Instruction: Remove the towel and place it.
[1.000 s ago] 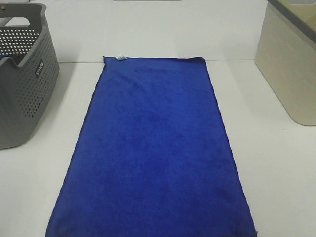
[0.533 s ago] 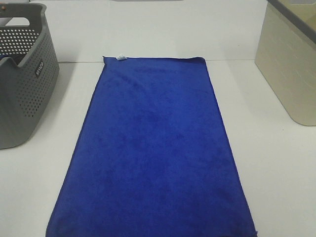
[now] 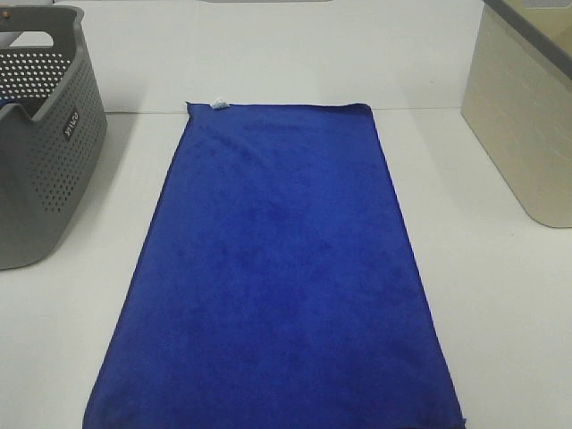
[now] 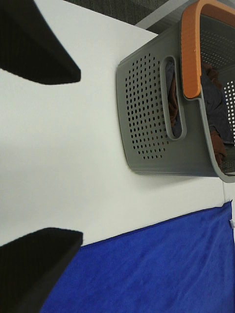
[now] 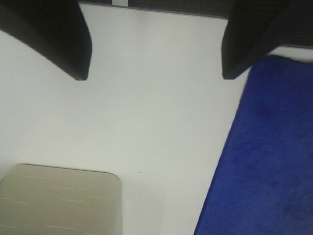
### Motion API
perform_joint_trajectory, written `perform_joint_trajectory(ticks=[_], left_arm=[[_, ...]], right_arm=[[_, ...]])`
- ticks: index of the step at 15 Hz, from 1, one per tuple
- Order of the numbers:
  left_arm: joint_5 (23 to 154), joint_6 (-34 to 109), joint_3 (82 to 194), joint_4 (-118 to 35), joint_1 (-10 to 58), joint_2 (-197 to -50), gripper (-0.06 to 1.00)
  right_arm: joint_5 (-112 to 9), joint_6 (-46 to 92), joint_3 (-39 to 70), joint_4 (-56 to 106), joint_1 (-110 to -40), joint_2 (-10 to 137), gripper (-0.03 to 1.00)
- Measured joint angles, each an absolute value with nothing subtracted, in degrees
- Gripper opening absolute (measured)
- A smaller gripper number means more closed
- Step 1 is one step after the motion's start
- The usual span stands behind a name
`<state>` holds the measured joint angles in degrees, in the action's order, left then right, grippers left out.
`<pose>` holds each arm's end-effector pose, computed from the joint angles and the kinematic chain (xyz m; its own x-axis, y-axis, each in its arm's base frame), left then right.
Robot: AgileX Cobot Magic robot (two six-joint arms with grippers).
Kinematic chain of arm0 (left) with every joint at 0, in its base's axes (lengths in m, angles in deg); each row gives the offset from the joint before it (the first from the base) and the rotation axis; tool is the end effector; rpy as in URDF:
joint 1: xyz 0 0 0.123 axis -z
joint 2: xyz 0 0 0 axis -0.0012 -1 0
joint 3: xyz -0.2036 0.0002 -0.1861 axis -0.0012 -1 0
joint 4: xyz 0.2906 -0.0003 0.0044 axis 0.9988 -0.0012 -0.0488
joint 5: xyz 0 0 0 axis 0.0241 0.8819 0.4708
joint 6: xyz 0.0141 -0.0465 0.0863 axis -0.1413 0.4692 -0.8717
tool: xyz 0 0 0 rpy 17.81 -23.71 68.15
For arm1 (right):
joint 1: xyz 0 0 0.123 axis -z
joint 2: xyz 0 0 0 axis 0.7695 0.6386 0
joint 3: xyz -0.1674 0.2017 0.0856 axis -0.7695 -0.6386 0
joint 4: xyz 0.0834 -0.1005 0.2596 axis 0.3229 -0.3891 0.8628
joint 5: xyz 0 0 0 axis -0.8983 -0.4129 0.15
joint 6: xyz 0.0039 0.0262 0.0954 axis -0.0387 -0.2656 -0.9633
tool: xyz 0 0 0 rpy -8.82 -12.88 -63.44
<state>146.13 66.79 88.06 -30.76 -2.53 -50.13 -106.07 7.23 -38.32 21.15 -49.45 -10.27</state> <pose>0.0417 -0.0023 0.2976 -0.4480 0.0370 -0.8932 0.0186 0.9993 0.0321 0.0478 0.0053 0.2754 -0.5266 -0.0899 -0.8454 -0.0885 0.9948 -0.0506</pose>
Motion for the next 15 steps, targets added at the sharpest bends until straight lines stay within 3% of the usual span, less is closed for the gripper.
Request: perform_joint_trajectory(ticks=[15], left_arm=[[146.13,66.79,88.06,-30.82,-2.53,-50.13,0.76]], right_arm=[[-106.07,7.23,-38.32,21.32,-49.45,-10.27,0.73]])
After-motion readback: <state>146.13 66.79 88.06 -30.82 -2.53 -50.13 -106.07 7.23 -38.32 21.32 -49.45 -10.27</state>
